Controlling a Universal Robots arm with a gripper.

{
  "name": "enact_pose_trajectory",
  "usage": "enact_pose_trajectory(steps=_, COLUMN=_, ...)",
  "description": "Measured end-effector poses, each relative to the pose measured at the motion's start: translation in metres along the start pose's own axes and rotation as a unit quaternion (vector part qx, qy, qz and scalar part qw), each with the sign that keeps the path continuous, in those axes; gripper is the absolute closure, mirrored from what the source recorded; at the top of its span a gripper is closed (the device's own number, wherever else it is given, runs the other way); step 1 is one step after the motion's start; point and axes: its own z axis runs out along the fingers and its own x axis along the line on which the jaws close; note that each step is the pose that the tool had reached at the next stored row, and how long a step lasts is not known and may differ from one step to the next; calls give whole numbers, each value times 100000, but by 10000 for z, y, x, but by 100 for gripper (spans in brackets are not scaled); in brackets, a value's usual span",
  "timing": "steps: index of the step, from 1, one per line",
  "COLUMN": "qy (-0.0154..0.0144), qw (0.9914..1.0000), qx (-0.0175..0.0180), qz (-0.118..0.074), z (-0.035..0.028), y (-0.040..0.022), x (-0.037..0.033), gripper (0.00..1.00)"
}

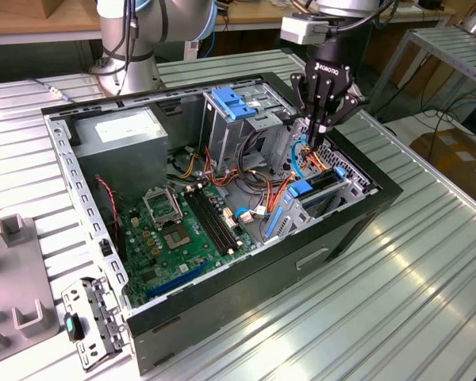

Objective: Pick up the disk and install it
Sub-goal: 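Insert the second disk wire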

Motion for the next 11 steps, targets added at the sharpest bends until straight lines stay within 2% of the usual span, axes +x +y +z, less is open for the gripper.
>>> enact_pose_trajectory(steps=1, qy=-366, qw=99999, qx=20, qz=-60, z=10, y=6, x=32, gripper=84)
enact_pose_trajectory(steps=3, qy=-755, qw=99997, qx=35, qz=-113, z=25, y=16, x=77, gripper=84)
enact_pose_trajectory(steps=4, qy=-955, qw=99995, qx=47, qz=-145, z=41, y=26, x=130, gripper=84)
enact_pose_trajectory(steps=6, qy=-1094, qw=99994, qx=73, qz=-210, z=67, y=38, x=212, gripper=84)
enact_pose_trajectory(steps=11, qy=-1164, qw=99993, qx=112, qz=-310, z=110, y=66, x=359, gripper=84)
